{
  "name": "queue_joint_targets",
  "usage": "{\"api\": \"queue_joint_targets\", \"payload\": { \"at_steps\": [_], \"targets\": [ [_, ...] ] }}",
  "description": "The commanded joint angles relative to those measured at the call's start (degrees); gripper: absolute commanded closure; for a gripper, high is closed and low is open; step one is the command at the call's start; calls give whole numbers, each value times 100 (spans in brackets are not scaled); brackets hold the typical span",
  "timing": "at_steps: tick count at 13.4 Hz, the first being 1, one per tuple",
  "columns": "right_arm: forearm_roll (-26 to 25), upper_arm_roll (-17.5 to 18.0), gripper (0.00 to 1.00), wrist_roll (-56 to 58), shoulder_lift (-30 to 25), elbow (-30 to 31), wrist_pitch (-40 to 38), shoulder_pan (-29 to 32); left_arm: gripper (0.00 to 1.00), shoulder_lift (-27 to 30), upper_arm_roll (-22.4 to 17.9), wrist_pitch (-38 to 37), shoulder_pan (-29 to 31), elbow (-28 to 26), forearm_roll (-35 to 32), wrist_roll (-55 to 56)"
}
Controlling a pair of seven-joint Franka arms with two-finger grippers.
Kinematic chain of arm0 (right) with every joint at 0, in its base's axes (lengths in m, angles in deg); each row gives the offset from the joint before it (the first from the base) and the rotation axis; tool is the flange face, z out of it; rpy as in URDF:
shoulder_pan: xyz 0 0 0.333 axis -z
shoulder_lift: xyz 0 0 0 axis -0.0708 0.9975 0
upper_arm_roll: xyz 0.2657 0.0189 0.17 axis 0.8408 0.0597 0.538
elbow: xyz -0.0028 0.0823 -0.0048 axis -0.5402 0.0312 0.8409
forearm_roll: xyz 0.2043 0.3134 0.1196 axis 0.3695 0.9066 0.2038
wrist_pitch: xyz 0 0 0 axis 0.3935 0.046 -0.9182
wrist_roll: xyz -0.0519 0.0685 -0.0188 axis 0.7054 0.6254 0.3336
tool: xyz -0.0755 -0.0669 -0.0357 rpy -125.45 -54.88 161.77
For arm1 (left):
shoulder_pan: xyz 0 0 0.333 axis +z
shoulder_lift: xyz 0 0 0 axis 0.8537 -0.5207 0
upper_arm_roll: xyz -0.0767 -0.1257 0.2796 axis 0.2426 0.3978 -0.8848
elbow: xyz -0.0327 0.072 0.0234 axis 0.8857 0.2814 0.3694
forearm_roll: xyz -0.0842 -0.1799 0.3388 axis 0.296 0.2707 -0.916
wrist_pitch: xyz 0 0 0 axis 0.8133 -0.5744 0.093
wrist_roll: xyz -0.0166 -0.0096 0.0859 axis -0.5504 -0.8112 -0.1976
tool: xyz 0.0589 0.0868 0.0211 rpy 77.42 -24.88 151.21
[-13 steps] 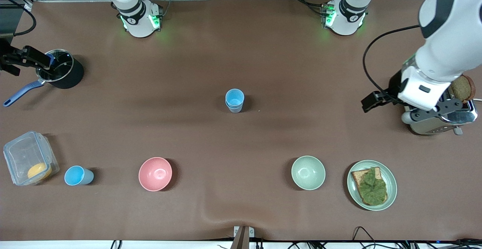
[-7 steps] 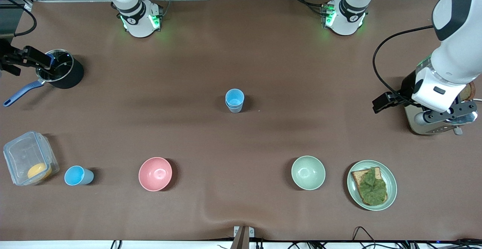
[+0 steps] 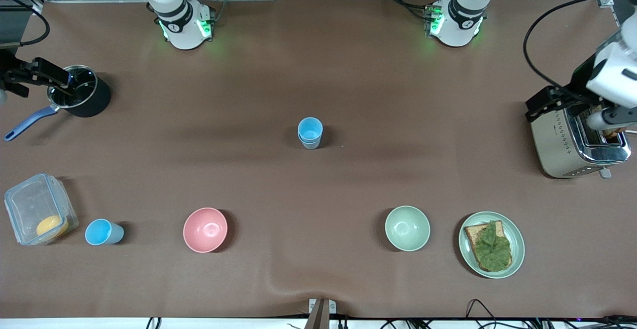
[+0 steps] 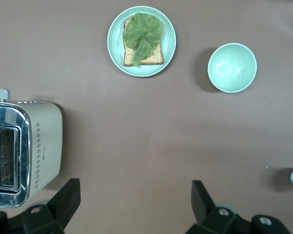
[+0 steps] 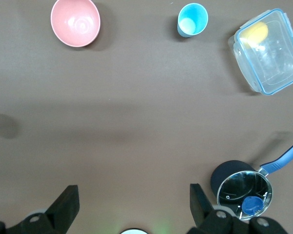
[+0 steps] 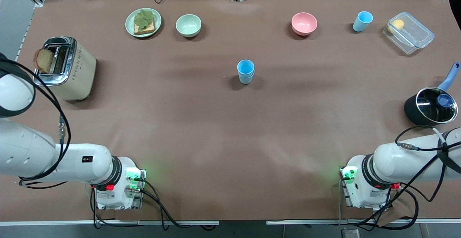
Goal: Stack blue cups with both arms
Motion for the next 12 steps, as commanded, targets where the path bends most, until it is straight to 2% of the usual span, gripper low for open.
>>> {"api": "queue_joint_targets", "payload": {
  "at_steps": [1,5,12],
  "targets": [
    [156,61,0,178,-38,-82,-121,185,0,262,-85,-49,-70,-263,91,-226],
    [366,61,0,494,-73,-100,-103,334,0,201,12,-225,-97,-60,47,-279],
    [253,61,0,503,-108,-91,-50,343,0,174,56,-550,-88,142,82,-464]
  ]
}}
